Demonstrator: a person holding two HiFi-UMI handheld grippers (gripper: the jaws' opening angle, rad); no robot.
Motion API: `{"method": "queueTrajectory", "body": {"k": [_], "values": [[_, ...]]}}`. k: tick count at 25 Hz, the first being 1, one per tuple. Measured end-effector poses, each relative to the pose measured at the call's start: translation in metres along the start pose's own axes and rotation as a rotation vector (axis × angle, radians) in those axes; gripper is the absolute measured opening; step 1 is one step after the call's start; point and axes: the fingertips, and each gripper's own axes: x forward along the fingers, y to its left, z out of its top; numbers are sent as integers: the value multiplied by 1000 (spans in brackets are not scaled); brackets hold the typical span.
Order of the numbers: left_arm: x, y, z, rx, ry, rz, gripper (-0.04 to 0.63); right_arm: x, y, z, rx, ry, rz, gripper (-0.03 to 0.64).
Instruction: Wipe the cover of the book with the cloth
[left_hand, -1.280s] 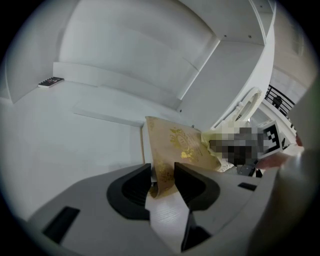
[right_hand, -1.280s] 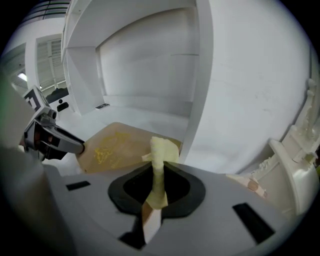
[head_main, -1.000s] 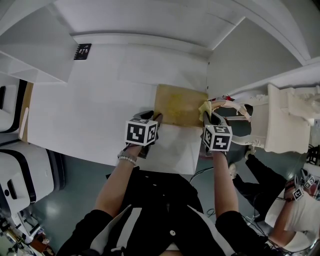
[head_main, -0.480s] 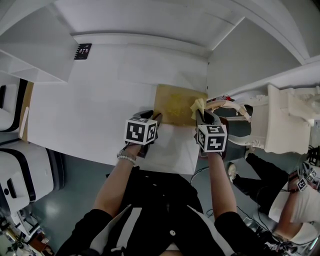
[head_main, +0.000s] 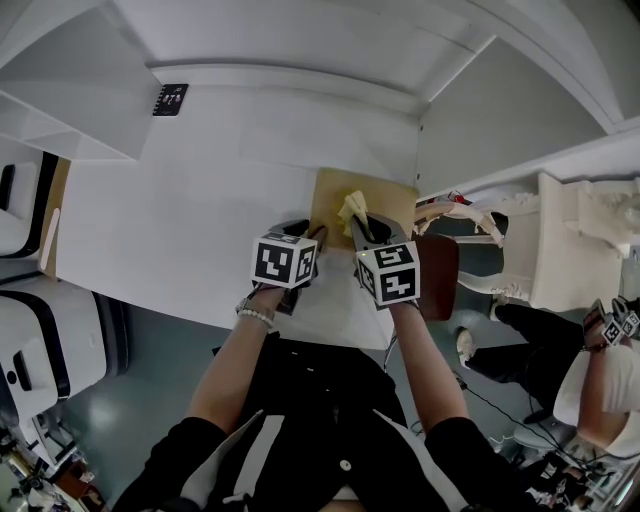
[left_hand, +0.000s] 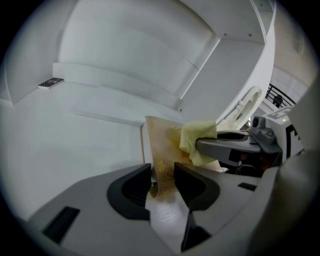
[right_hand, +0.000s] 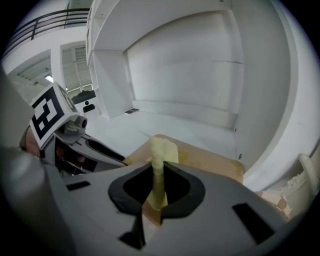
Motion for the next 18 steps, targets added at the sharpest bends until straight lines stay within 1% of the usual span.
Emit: {"method": "queueTrajectory", "body": {"k": [4, 7, 11, 18], "values": [[0, 0, -1, -1, 0, -1, 144, 12, 29, 2, -57, 14, 66, 37], [0, -1, 0, 0, -2, 1, 144, 19, 41, -1, -80, 30, 93, 37], [0, 0, 0, 0, -3, 3, 144, 24, 43, -5, -92, 39, 89, 37], [0, 0, 0, 3, -2, 3, 144, 17, 27, -10, -51, 30, 55, 37]]}}
